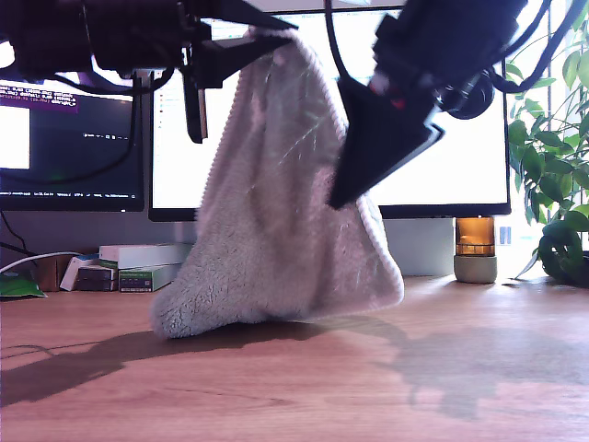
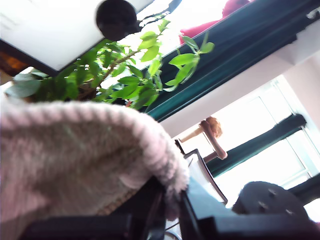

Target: Fold the tea towel to a neat square and place it to the right

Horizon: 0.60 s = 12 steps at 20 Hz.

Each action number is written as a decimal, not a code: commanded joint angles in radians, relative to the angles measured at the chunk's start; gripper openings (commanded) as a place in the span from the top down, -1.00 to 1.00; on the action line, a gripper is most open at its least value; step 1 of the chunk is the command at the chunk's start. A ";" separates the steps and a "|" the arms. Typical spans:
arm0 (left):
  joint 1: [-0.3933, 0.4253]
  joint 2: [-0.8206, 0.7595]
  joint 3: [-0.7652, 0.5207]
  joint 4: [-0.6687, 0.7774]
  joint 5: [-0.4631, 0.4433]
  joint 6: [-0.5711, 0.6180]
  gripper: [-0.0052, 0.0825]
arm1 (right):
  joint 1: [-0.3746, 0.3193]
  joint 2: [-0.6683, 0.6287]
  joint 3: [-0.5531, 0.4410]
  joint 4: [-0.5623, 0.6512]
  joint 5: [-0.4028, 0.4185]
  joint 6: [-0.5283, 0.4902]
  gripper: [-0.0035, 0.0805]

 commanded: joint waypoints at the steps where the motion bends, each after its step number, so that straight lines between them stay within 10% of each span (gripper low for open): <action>1: -0.003 -0.010 0.003 0.004 0.006 0.009 0.94 | -0.003 -0.005 0.005 0.004 0.057 0.019 0.06; 12: -0.003 -0.010 0.005 0.021 0.016 -0.016 0.94 | -0.020 0.019 0.008 0.051 0.080 0.070 0.06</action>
